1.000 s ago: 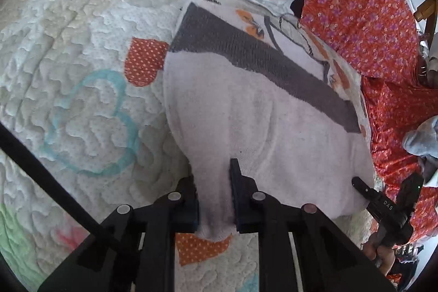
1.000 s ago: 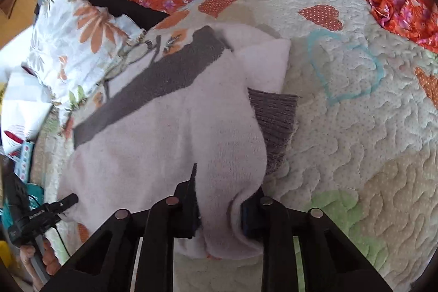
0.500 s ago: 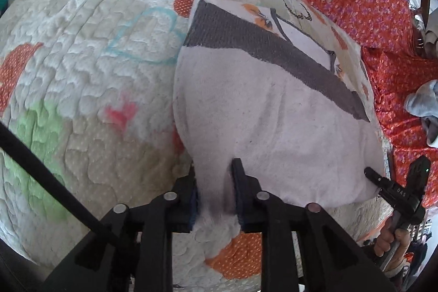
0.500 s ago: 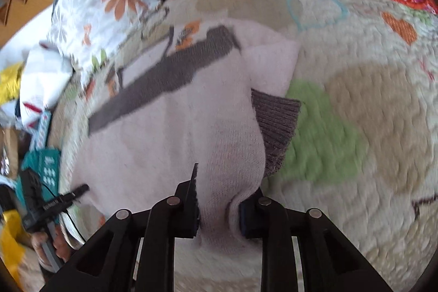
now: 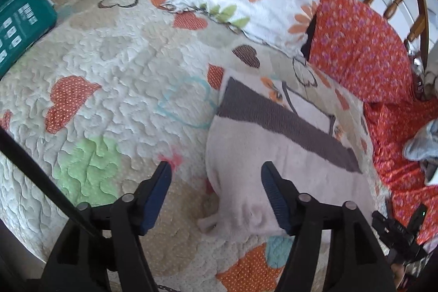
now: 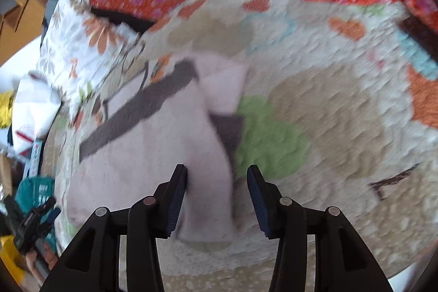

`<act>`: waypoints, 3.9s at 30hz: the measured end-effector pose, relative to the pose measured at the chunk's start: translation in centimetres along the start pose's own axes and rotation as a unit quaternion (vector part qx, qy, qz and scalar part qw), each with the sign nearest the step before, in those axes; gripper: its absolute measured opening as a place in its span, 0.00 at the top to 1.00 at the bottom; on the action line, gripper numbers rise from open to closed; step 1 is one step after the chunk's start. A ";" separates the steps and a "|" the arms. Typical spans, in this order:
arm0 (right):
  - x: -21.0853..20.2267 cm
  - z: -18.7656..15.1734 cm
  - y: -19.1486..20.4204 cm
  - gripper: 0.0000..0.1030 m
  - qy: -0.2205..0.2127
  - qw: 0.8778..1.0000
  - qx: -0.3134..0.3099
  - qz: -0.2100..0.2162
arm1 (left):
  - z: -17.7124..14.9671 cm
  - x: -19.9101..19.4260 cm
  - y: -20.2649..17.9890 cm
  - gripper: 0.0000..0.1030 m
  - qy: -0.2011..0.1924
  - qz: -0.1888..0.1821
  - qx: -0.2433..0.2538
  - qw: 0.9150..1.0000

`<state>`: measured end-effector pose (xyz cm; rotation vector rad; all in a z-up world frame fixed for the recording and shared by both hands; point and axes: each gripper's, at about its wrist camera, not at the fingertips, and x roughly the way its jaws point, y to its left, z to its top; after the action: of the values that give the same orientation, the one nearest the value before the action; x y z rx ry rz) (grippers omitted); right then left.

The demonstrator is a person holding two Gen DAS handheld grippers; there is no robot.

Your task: Fold small clothes

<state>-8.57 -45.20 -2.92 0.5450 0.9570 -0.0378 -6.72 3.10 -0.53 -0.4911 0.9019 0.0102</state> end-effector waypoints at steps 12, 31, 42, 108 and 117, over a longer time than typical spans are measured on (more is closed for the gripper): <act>-4.1 0.5 5.8 0.54 -0.080 0.994 -0.072 -0.013 | 0.6 0.7 1.7 0.29 0.001 0.018 -0.021 1.000; 3.7 -6.5 21.5 0.45 0.049 0.942 -0.329 0.040 | 5.9 -1.5 8.2 0.28 -0.080 0.068 -0.122 0.987; 8.6 -22.2 32.1 0.45 -0.002 0.783 -0.621 -0.032 | 6.1 -2.7 12.5 0.26 -0.079 0.058 -0.195 0.976; 10.1 10.9 2.6 0.74 0.053 0.998 -0.027 0.030 | -5.5 14.0 -20.4 0.58 0.173 -0.160 0.137 0.962; 7.0 12.6 5.5 0.67 -0.049 0.994 -0.094 0.023 | -4.2 11.9 -21.5 0.60 0.139 -0.129 0.161 0.969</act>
<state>6.66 -44.78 -0.39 0.3872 0.8412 0.0648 2.14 -20.02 -2.97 -0.3061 1.0846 -0.4451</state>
